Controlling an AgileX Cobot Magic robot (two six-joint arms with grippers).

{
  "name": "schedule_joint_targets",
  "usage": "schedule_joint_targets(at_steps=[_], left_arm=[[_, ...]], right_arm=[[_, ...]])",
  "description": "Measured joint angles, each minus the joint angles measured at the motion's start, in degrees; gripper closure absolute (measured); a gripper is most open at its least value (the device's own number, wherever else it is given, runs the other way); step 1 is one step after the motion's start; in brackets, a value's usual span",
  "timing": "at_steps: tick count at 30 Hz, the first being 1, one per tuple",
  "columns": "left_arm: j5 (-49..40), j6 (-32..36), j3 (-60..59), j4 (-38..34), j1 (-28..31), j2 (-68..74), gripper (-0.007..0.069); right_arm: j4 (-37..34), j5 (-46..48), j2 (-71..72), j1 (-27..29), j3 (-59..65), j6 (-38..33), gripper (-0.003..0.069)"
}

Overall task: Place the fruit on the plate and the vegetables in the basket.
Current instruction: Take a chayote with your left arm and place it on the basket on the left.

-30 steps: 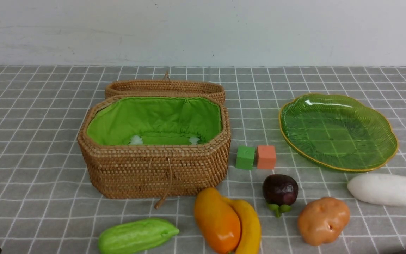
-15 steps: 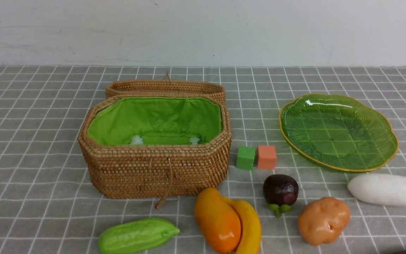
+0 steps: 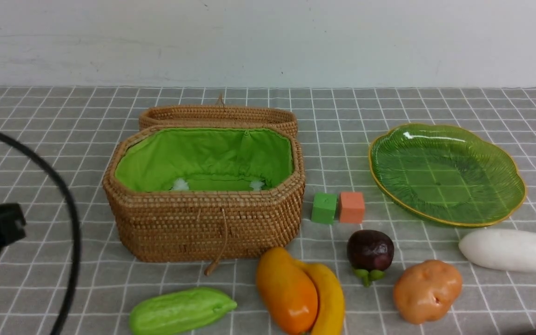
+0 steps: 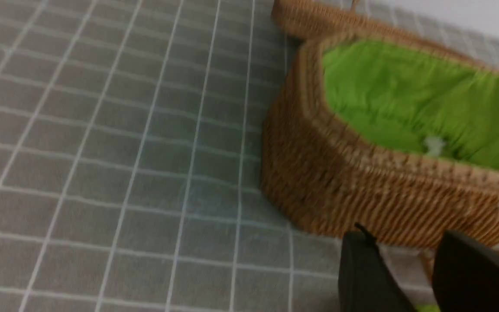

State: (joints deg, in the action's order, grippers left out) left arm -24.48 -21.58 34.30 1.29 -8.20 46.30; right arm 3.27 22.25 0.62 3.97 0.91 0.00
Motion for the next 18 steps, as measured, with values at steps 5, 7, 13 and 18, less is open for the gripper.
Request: schedule_joint_targets(at_steps=[5, 7, 13, 18], left_arm=[[-13.97, 8.43, 9.10, -7.05, -0.53, 14.73, 0.0386], [-15.39, 11.34, 11.36, -8.50, -1.54, 16.88, 0.0386], [-19.14, 26.24, 19.07, -8.99, -13.39, 26.22, 0.0295], [-21.00, 29.07, 19.19, -2.35, -18.82, 32.48, 0.0103]], right_arm=[[0.00, 0.00, 0.00, 0.00, 0.00, 0.00, 0.0418], [0.00, 0.00, 0.00, 0.00, 0.00, 0.00, 0.0418], [0.00, 0.00, 0.00, 0.00, 0.00, 0.00, 0.0418], [0.00, 0.00, 0.00, 0.00, 0.00, 0.00, 0.0418]])
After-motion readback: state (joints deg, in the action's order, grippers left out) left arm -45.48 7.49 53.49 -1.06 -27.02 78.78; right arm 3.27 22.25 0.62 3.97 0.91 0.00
